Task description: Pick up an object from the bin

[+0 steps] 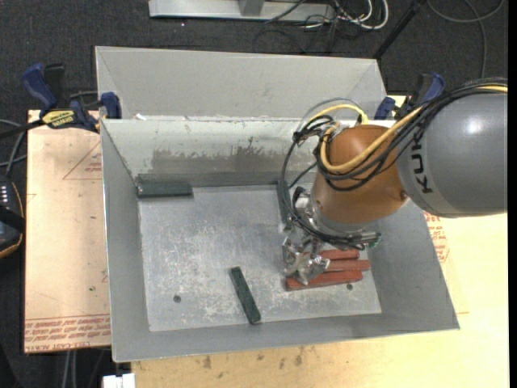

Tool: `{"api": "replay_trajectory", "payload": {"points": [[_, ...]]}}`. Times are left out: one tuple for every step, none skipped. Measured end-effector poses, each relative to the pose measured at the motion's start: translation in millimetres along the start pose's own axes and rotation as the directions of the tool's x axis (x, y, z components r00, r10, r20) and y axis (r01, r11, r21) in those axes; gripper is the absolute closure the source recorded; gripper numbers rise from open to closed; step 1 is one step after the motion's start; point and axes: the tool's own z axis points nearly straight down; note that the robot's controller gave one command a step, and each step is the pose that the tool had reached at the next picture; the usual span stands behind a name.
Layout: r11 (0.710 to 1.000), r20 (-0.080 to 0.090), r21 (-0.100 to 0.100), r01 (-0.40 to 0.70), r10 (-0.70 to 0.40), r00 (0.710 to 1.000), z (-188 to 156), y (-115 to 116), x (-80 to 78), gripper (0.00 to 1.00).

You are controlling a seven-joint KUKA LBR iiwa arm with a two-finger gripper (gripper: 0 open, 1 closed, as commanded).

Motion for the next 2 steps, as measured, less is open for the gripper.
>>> {"api": "replay_trajectory", "payload": {"points": [[1.0, 0.004, -0.013, -0.007, 0.007, 1.0, -35.4, 9.2, 0.4, 1.0], [1.0, 0.004, -0.012, 0.007, -0.007, 1.0, -26.1, 0.7, 2.8, 0.0]]}}
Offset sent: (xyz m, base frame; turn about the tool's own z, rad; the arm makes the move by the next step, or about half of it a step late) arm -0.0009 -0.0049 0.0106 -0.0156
